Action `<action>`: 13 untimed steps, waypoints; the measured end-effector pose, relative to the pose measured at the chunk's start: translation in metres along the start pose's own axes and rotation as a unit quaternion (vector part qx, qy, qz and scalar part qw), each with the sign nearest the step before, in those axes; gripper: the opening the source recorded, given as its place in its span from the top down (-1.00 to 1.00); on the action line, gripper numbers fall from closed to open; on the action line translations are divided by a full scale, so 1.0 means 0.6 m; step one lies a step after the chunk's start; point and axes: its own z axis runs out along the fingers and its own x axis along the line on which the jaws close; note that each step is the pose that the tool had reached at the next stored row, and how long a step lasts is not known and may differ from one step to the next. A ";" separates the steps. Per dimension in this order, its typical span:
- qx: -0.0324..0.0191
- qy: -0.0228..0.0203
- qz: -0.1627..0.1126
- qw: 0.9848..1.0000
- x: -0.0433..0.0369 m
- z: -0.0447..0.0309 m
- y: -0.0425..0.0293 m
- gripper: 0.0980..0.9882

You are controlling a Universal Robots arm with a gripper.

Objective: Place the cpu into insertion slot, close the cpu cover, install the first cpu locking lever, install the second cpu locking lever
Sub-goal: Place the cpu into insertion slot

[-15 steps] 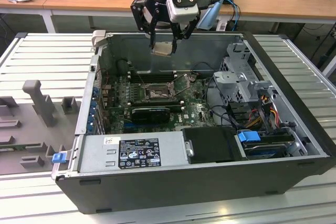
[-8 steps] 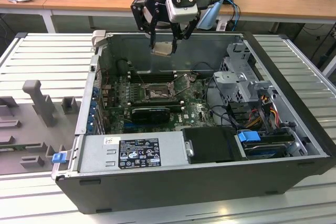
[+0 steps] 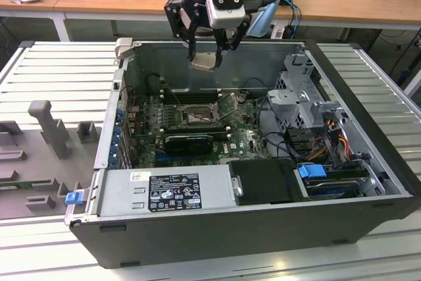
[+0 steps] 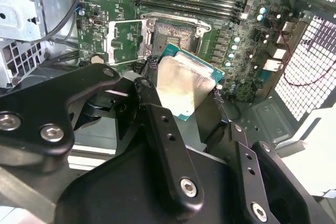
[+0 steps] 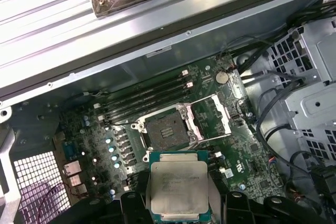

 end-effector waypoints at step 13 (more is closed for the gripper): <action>-0.001 -0.004 0.046 0.999 0.000 0.000 0.000 0.03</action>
